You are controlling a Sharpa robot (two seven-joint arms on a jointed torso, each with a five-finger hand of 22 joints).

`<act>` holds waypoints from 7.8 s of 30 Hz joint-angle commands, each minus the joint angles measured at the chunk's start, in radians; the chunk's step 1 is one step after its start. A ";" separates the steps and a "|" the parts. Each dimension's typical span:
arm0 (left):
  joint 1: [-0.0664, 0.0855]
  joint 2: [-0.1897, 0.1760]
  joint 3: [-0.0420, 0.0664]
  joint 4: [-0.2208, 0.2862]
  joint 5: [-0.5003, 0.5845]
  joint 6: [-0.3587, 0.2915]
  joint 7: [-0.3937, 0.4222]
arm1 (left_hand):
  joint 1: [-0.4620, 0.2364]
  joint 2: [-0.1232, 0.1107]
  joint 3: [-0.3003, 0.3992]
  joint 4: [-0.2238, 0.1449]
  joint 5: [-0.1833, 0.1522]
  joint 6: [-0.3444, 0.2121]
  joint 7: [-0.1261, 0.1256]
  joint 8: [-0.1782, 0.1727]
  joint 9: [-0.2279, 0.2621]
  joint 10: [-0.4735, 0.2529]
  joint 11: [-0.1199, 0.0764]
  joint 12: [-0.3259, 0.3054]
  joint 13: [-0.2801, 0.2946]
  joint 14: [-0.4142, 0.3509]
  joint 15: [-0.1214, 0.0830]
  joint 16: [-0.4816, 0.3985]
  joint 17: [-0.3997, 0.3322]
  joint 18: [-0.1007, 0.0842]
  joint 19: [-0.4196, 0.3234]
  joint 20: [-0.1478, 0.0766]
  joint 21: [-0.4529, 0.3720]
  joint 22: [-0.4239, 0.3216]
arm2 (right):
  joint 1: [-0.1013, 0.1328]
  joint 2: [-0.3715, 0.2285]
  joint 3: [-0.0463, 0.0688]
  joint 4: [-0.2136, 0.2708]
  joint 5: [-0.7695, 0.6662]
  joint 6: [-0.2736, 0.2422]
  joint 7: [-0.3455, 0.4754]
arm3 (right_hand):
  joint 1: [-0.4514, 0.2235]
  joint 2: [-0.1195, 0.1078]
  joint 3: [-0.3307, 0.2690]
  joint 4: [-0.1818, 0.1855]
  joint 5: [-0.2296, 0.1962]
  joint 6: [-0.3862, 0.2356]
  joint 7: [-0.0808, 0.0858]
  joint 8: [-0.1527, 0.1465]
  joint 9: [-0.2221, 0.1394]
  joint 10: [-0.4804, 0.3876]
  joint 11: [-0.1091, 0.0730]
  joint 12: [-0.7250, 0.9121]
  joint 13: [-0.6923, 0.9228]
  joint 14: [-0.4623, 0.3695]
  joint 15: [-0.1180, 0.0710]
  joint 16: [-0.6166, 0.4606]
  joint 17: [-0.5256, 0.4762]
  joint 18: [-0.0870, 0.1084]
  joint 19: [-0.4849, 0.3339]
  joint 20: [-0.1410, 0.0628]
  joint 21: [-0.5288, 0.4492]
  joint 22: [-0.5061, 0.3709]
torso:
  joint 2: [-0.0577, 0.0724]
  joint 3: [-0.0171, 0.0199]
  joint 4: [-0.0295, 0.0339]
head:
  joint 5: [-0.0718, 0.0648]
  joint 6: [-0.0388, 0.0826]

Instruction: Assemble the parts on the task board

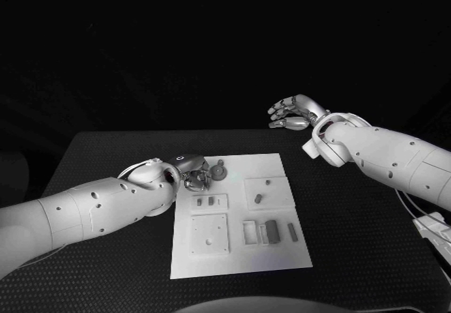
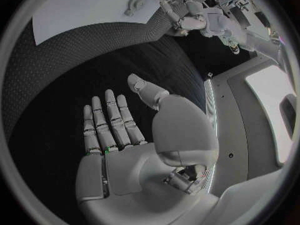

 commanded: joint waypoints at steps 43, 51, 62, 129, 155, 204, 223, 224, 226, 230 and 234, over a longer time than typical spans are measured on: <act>-0.004 0.026 -0.014 -0.033 -0.025 0.057 -0.004 | -0.003 0.007 0.008 0.000 0.003 0.008 0.002 0.001 0.002 0.011 -0.002 -0.007 0.000 0.006 -0.005 0.005 0.007 0.015 0.008 -0.003 0.004 0.023 | 0.000 0.003 0.000 0.003 0.000 0.011 0.011 | -0.012 -0.001 -0.003 0.002 -0.001 -0.006 0.039 0.004 -0.002 -0.010 0.000 0.005 -0.003 -0.006 0.000 0.002 0.000 -0.015 -0.006 -0.001 0.005 0.026 | 0.000 0.0015 -0.0004 | -0.002 -0.006; -0.004 0.034 -0.021 -0.037 -0.043 0.121 -0.029 | -0.003 0.008 0.009 0.000 0.003 0.007 0.002 0.000 0.001 0.010 -0.002 -0.008 0.000 0.005 -0.005 0.005 0.007 0.014 0.007 -0.003 0.004 0.023 | 0.000 0.002 0.000 0.003 0.000 0.010 0.010 | -0.012 -0.001 -0.003 0.001 -0.001 -0.006 0.039 0.004 -0.002 -0.010 0.000 0.005 -0.003 -0.006 0.000 0.003 0.000 -0.015 -0.006 -0.001 0.005 0.026 | 0.000 0.0011 -0.0003 | -0.002 -0.006; -0.006 0.049 -0.042 -0.055 -0.044 0.095 -0.020 | -0.003 0.008 0.009 -0.001 0.003 0.005 0.003 -0.001 0.001 0.009 -0.001 -0.010 -0.001 0.004 -0.005 0.005 0.009 0.014 0.007 -0.003 0.004 0.023 | 0.000 0.004 0.000 0.002 0.000 0.010 0.011 | -0.012 -0.001 -0.003 0.001 -0.001 -0.006 0.039 0.004 -0.002 -0.010 0.000 0.005 -0.004 -0.007 0.000 0.003 -0.001 -0.016 -0.006 -0.001 0.005 0.026 | 0.001 0.0011 -0.0010 | -0.001 -0.007; 0.041 -0.125 0.011 -0.045 0.994 0.016 0.340 | -0.128 -0.040 -0.048 0.022 -0.001 -0.180 0.075 -0.036 -0.026 -0.159 0.080 -0.024 -0.009 -0.287 0.141 -0.355 -0.094 -0.004 -0.325 0.135 -0.119 -0.146 | -0.064 -0.142 -0.039 0.202 -0.591 0.139 -0.099 | -0.071 0.003 0.028 0.042 -0.001 0.112 -0.015 0.084 0.030 0.253 -0.106 0.074 0.002 0.420 -0.183 0.188 0.076 0.143 0.442 -0.048 0.115 -0.003 | -0.001 0.0003 -0.0018 | -0.028 0.041; 0.059 -0.154 0.027 0.039 1.197 0.016 0.413 | -0.279 -0.016 -0.188 0.023 0.000 -0.277 0.089 -0.045 -0.049 -0.365 0.128 -0.030 -0.103 -0.498 0.246 -0.682 -0.131 -0.023 -0.602 0.243 -0.120 -0.375 | -0.126 -0.086 -0.079 0.223 -0.823 0.078 -0.195 | -0.070 -0.054 0.032 0.052 0.000 0.109 -0.015 0.072 0.030 0.252 -0.090 0.000 -0.032 0.511 -0.224 0.202 0.125 0.183 0.548 -0.046 0.118 -0.003 | 0.001 0.0013 0.0013 | -0.024 0.039; 0.063 -0.150 0.027 0.035 1.212 0.023 0.393 | -0.330 0.006 -0.196 0.043 -0.001 -0.343 0.132 -0.063 -0.054 -0.429 0.179 -0.025 -0.181 -0.527 0.294 -0.733 -0.139 0.023 -0.639 0.289 -0.111 -0.455 | -0.170 -0.035 -0.096 0.176 -0.922 0.101 -0.228 | 0.040 0.000 0.043 -0.009 0.000 0.196 -0.049 0.083 0.045 0.260 -0.086 -0.047 -0.017 0.489 -0.220 0.196 0.186 0.187 0.547 -0.043 0.087 0.023 | 0.000 0.0003 -0.0007 | -0.021 0.017; 0.062 -0.153 0.027 0.038 1.212 0.020 0.390 | -0.319 0.005 -0.192 0.034 -0.001 -0.345 0.133 -0.062 -0.053 -0.427 0.179 -0.022 -0.187 -0.516 0.292 -0.730 -0.135 0.028 -0.637 0.290 -0.110 -0.459 | -0.192 -0.045 -0.101 0.187 -0.975 0.066 -0.265 | 0.052 0.026 0.032 -0.007 0.000 0.272 -0.077 0.105 0.055 0.295 -0.100 -0.041 -0.006 0.514 -0.234 0.222 0.220 0.193 0.578 -0.047 0.125 0.027 | 0.000 0.0010 -0.0001 | -0.027 0.015; 0.062 -0.153 0.027 0.038 1.212 0.020 0.390 | -0.319 0.005 -0.192 0.034 -0.001 -0.345 0.133 -0.062 -0.053 -0.427 0.179 -0.022 -0.187 -0.516 0.292 -0.730 -0.135 0.028 -0.637 0.290 -0.110 -0.459 | -0.193 -0.046 -0.101 0.187 -0.976 0.061 -0.265 | 0.053 0.028 0.032 -0.007 0.000 0.276 -0.079 0.105 0.056 0.299 -0.102 -0.040 -0.005 0.517 -0.235 0.225 0.223 0.193 0.581 -0.048 0.128 0.027 | 0.000 0.0010 -0.0002 | -0.027 0.015; 0.062 -0.153 0.027 0.037 1.212 0.019 0.390 | -0.318 0.005 -0.191 0.033 -0.001 -0.345 0.133 -0.061 -0.053 -0.427 0.179 -0.022 -0.187 -0.515 0.292 -0.729 -0.135 0.028 -0.636 0.290 -0.110 -0.459 | -0.193 -0.046 -0.101 0.188 -0.976 0.052 -0.264 | 0.054 0.029 0.032 -0.007 0.000 0.280 -0.081 0.106 0.056 0.303 -0.104 -0.038 -0.004 0.521 -0.237 0.228 0.226 0.193 0.585 -0.050 0.132 0.027 | 0.000 0.0013 -0.0002 | -0.027 0.015; 0.062 -0.152 0.027 0.035 1.212 0.019 0.390 | -0.317 0.004 -0.191 0.032 -0.001 -0.345 0.133 -0.061 -0.053 -0.427 0.179 -0.022 -0.188 -0.514 0.292 -0.729 -0.134 0.028 -0.636 0.290 -0.109 -0.459 | -0.193 -0.045 -0.101 0.191 -0.967 0.039 -0.259 | 0.053 0.028 0.032 -0.007 0.000 0.291 -0.085 0.108 0.058 0.315 -0.109 -0.035 -0.001 0.530 -0.243 0.236 0.235 0.193 0.594 -0.055 0.142 0.026 | 0.000 0.0014 -0.0008 | -0.028 0.016; 0.062 -0.151 0.027 0.034 1.212 0.019 0.390 | -0.316 0.004 -0.191 0.031 -0.001 -0.346 0.133 -0.061 -0.053 -0.427 0.179 -0.022 -0.188 -0.514 0.292 -0.729 -0.134 0.028 -0.635 0.290 -0.109 -0.459 | -0.193 -0.045 -0.101 0.194 -0.958 0.033 -0.254 | 0.048 0.025 0.029 -0.007 0.000 0.295 -0.086 0.108 0.058 0.319 -0.111 -0.034 0.001 0.533 -0.245 0.239 0.240 0.193 0.596 -0.056 0.146 0.026 | 0.001 0.0012 -0.0013 | -0.027 0.016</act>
